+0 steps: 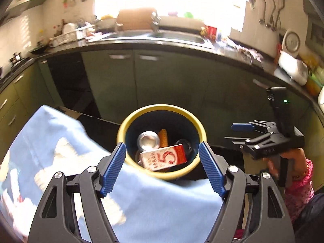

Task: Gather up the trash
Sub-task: 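Move the right gripper back toward the white tissue on the table, then grasp the white tissue with the right gripper, then lift the tissue, carry it to the bin and release it with the right gripper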

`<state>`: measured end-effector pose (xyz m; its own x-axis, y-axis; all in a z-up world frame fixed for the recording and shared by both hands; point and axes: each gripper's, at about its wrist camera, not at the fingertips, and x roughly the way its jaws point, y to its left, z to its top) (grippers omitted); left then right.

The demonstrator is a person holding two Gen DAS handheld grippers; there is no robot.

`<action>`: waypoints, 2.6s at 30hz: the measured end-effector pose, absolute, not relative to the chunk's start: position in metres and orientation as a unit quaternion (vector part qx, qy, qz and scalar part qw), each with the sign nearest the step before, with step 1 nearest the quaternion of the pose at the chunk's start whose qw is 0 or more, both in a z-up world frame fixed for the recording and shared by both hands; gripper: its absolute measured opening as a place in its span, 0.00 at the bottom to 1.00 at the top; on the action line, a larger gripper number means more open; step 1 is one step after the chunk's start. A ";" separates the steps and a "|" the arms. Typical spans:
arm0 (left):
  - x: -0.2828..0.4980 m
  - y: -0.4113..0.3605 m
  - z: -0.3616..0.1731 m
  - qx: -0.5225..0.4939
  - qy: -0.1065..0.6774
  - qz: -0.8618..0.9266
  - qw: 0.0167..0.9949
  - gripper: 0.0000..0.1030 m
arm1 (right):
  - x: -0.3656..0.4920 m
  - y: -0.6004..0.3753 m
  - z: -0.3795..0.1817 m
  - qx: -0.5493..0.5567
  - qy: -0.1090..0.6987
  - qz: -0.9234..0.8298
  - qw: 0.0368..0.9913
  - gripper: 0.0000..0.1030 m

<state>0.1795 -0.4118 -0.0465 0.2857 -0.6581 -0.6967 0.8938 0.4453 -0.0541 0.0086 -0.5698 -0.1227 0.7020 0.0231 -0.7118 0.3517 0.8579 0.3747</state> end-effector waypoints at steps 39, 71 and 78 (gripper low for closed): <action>0.155 0.011 -0.086 -0.061 0.314 -0.157 0.934 0.95 | 0.208 -0.265 -0.094 0.040 0.458 0.203 0.864 0.70; 0.156 0.004 -0.106 -0.085 0.344 -0.172 0.919 0.95 | 0.226 -0.261 -0.035 0.050 0.382 0.202 0.900 0.05; 0.155 0.003 -0.106 -0.085 0.342 -0.172 0.920 0.95 | 0.222 -0.265 -0.002 0.050 0.343 0.204 0.915 0.05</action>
<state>0.1548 0.0032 -0.1057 0.7069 -0.3743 -0.6001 0.2587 0.9265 -0.2731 0.2221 -0.2651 -0.0024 0.6812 0.4075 -0.6082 -0.3387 0.9119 0.2316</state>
